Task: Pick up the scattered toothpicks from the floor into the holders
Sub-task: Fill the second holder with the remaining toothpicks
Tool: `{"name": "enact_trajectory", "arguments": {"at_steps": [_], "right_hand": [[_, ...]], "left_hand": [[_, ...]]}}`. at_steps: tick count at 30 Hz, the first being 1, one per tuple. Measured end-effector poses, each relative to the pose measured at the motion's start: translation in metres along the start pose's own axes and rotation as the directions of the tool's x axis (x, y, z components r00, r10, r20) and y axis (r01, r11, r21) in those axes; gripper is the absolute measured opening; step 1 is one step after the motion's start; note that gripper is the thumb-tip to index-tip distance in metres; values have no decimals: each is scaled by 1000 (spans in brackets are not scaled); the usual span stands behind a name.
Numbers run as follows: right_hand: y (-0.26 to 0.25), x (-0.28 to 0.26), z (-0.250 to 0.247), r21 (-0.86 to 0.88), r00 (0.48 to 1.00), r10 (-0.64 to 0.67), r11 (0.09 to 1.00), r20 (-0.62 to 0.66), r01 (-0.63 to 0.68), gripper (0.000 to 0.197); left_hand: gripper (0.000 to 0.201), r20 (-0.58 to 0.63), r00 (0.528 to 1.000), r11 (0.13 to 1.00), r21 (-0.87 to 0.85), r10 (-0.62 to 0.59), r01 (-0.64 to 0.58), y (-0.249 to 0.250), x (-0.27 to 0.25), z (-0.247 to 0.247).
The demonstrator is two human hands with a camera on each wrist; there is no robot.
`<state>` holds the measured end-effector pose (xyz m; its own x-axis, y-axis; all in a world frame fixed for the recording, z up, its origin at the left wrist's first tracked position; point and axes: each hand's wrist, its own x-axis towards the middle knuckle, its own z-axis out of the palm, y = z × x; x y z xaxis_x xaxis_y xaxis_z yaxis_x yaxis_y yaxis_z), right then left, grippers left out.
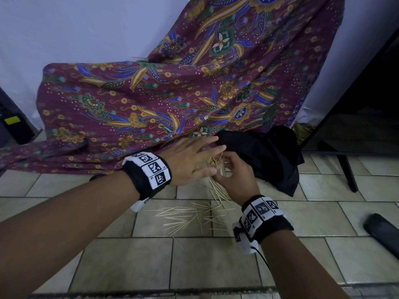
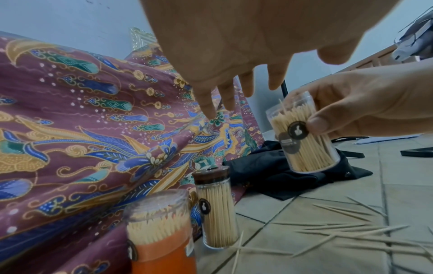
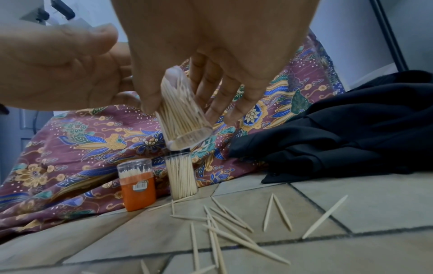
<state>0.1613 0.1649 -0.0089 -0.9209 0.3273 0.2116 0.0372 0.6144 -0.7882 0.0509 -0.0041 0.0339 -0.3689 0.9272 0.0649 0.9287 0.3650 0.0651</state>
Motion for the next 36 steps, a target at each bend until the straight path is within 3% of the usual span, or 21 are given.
{"name": "enact_trajectory", "arguments": {"at_steps": [8, 16, 18, 20, 23, 25, 27, 30, 36], "right_hand": [[0, -3, 0, 15, 1000, -15, 1000, -5, 15, 44], [0, -6, -4, -17, 1000, 0, 1000, -24, 0, 42], [1, -9, -7, -22, 1000, 8, 1000, -24, -9, 43], [4, -13, -9, -30, 999, 25, 999, -25, -25, 42], [9, -19, -11, -45, 999, 43, 998, -29, -45, 42], [10, -23, -12, -49, 999, 46, 998, -27, -47, 44], [10, -25, -13, -53, 998, 56, 997, -19, -57, 43], [11, -29, -13, -66, 998, 66, 996, -6, -66, 43], [9, -34, -5, -70, 998, 64, 996, 11, -63, 43]], "left_hand": [[68, 73, 997, 999, -42, 5, -2, 0, -11, 4], [67, -27, 997, 978, -201, -66, 59, -15, -21, 0], [71, 59, 994, 975, -194, -94, 104, -18, -33, 5], [78, 235, 966, 977, -156, -108, 147, -18, -47, 15], [98, 492, 860, 979, -65, -136, 192, -13, -70, 36], [109, 571, 805, 976, -31, -160, 216, -10, -84, 49], [111, 586, 789, 972, -9, -185, 235, -7, -94, 58], [94, 546, 817, 970, -30, -185, 239, 2, -102, 63], [40, 483, 858, 956, -124, -177, 267, 23, -95, 65]]}}
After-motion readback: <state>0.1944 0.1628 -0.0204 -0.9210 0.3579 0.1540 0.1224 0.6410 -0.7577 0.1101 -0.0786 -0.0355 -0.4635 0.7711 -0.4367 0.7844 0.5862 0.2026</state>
